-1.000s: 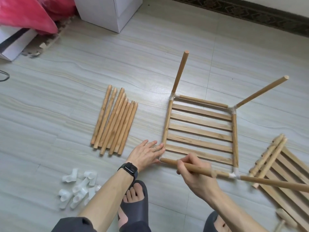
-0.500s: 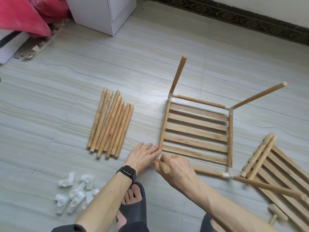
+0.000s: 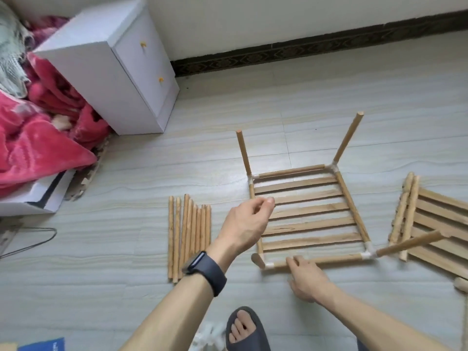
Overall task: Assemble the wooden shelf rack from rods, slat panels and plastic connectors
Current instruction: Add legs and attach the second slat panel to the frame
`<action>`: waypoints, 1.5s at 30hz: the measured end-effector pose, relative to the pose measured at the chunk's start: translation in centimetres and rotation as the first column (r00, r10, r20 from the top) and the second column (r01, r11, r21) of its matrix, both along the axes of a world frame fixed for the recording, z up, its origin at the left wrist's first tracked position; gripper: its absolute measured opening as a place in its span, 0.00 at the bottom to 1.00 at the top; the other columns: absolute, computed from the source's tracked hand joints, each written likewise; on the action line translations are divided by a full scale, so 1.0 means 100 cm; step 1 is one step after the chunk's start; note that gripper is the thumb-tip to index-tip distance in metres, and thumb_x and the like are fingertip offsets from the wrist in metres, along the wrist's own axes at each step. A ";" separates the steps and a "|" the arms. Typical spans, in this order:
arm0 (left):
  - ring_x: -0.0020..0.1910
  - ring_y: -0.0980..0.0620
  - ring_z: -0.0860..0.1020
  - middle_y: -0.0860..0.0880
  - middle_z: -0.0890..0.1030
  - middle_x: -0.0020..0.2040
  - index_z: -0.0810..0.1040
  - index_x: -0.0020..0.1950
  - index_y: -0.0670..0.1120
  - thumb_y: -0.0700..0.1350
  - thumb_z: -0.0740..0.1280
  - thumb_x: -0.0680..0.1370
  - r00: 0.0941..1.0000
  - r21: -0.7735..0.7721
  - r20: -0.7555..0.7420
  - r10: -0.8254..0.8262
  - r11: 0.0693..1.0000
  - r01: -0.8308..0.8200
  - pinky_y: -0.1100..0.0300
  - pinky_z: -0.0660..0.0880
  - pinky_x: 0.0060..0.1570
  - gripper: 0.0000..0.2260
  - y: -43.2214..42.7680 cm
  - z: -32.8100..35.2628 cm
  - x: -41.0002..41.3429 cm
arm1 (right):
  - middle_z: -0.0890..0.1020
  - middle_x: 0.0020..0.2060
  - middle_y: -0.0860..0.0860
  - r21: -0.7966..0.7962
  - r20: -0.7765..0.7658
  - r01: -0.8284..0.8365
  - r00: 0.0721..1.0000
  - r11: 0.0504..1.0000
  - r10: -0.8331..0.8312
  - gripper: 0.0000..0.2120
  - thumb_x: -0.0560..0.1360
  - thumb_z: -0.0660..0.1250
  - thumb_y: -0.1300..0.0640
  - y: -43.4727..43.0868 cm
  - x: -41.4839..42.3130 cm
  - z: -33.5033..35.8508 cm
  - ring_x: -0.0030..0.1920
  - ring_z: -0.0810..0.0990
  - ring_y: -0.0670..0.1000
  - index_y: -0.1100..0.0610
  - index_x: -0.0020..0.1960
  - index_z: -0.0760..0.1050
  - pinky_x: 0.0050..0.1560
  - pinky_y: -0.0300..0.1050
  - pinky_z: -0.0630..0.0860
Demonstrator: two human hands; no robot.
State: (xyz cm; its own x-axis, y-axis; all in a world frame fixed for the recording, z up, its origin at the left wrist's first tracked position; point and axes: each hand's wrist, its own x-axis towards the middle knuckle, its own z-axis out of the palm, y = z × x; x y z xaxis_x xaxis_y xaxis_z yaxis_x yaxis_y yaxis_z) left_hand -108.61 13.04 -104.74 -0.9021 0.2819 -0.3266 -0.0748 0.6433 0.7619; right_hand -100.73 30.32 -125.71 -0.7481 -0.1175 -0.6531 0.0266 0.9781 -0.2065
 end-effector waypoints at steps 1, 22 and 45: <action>0.56 0.53 0.80 0.53 0.84 0.55 0.80 0.59 0.53 0.63 0.53 0.83 0.998 -0.077 -0.012 -0.055 0.996 0.054 0.56 0.77 0.55 0.22 0.009 0.003 0.004 | 0.58 0.79 0.58 0.019 0.016 -0.017 1.000 1.000 0.017 0.29 0.81 0.56 0.55 0.001 0.002 -0.003 0.71 0.67 0.65 0.56 0.80 0.52 0.69 0.57 0.70; 0.50 0.45 0.76 0.49 0.79 0.45 0.77 0.54 0.52 0.57 0.51 0.84 0.983 -0.437 -0.125 -0.132 0.897 0.065 0.51 0.73 0.48 0.17 0.027 -0.056 0.045 | 0.41 0.82 0.53 0.104 0.161 -0.232 0.963 0.967 0.214 0.43 0.78 0.60 0.48 0.013 -0.001 -0.004 0.80 0.52 0.63 0.54 0.82 0.36 0.76 0.60 0.58; 0.54 0.40 0.82 0.41 0.77 0.63 0.60 0.79 0.44 0.54 0.71 0.77 0.813 -0.365 0.546 0.201 0.931 0.015 0.48 0.81 0.47 0.35 0.007 -0.106 0.060 | 0.77 0.59 0.60 0.035 0.392 0.655 0.686 0.755 -0.613 0.35 0.77 0.68 0.56 0.192 0.073 0.121 0.42 0.88 0.55 0.52 0.77 0.54 0.40 0.50 0.84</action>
State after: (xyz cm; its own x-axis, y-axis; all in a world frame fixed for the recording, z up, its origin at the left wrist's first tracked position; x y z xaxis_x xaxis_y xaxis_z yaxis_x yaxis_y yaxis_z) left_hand -102.59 13.77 -115.31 -0.5397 -0.0184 -0.8416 -0.4945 0.8161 0.2992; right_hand -93.38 49.55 -113.60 -0.3828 0.2180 -0.8978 0.7241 0.6743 -0.1450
